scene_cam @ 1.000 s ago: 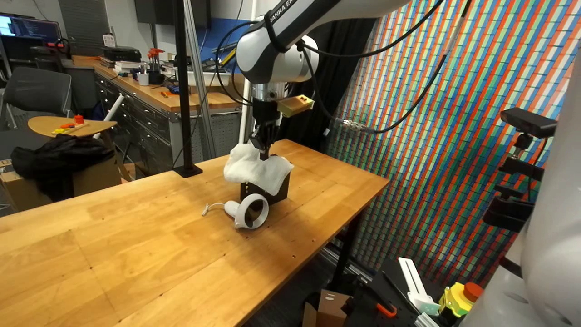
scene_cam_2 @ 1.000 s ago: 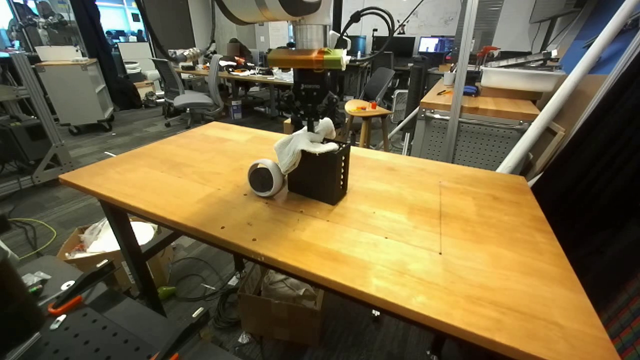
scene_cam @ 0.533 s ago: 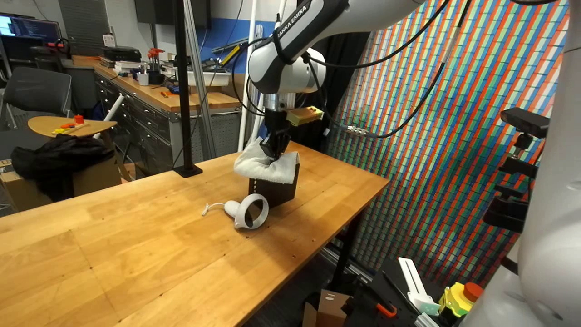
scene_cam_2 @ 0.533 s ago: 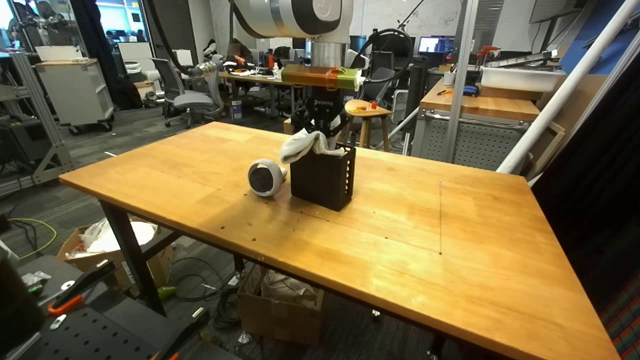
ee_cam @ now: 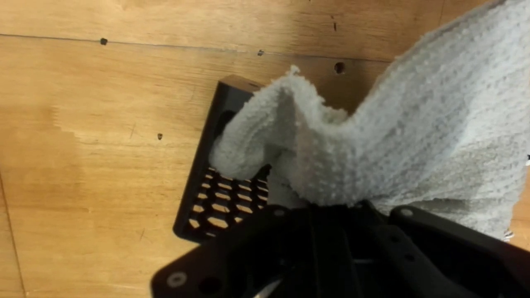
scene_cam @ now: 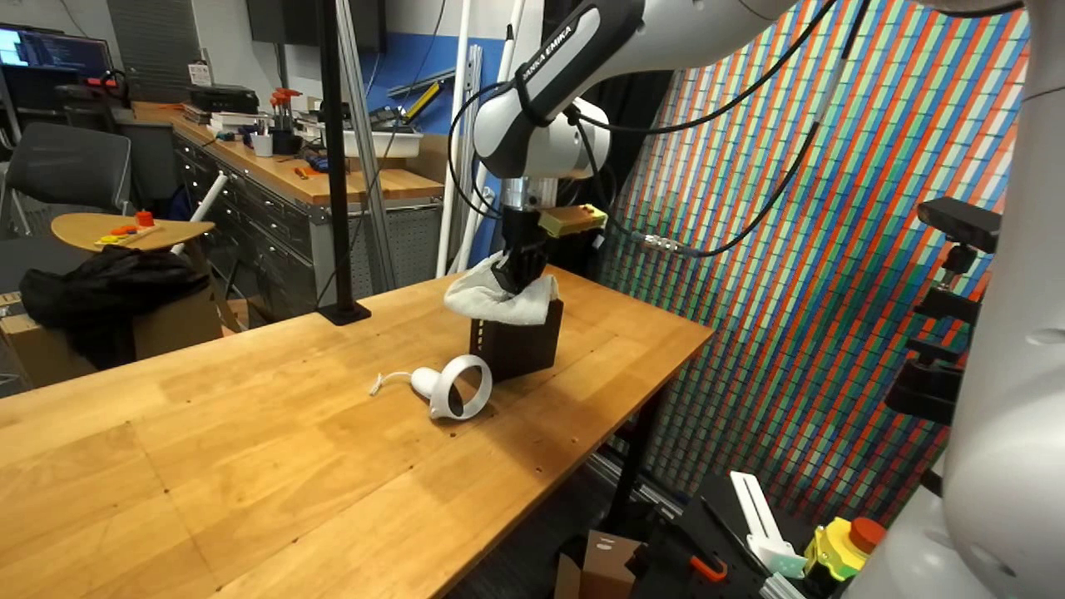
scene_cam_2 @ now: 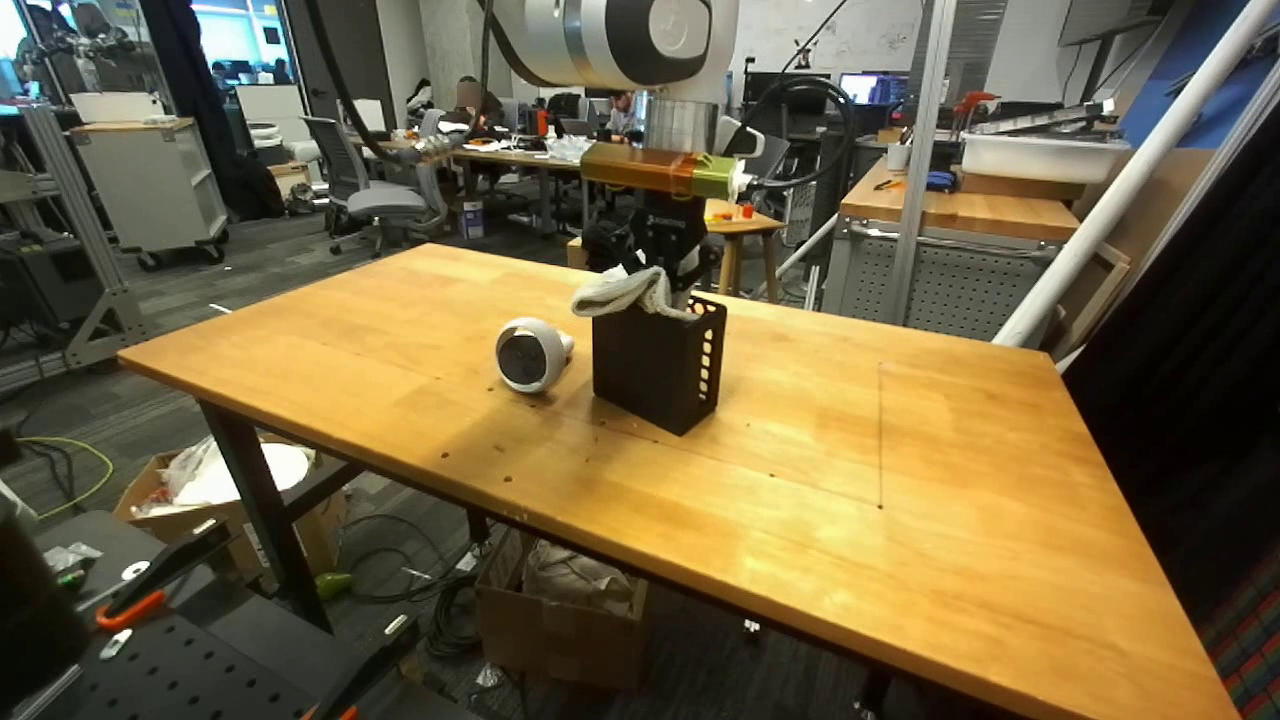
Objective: Pick up the white towel from the table and put it in the small basket.
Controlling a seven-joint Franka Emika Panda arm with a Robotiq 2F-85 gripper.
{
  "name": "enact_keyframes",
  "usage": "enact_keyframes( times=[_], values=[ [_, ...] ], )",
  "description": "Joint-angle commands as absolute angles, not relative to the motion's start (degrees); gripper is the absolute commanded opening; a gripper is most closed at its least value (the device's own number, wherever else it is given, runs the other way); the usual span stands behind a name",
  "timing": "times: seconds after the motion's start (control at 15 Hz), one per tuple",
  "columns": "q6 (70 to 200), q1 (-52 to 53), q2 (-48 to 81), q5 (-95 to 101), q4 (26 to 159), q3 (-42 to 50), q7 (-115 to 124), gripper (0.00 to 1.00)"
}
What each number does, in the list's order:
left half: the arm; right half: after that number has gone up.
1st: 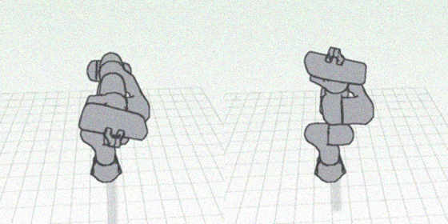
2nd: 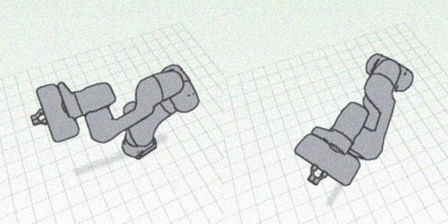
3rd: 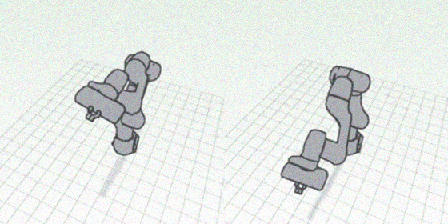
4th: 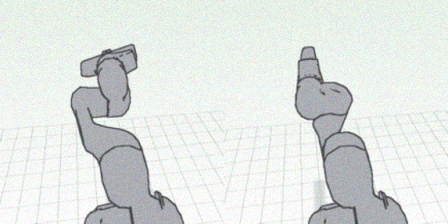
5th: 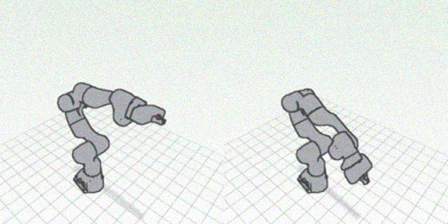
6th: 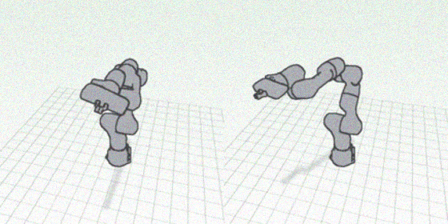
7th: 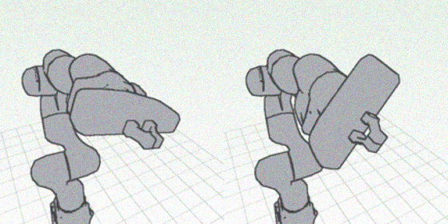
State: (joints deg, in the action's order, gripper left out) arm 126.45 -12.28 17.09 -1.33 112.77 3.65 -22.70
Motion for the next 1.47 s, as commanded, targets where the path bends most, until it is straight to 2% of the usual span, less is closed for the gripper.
enact_keyframes(
  times=[0.0, 0.87, 1.4],
  values=[
    [127.07, -12.46, 18.76, -2.89, 112.38, 3.65, -23.66, 0.0],
    [123.82, -13.64, 26.05, -5.96, 109.18, 2.27, -25.99, 0.0],
    [123.69, -13.1, 21.28, -5.08, 110.54, 3.16, -24.96, 0.0]
  ],
)
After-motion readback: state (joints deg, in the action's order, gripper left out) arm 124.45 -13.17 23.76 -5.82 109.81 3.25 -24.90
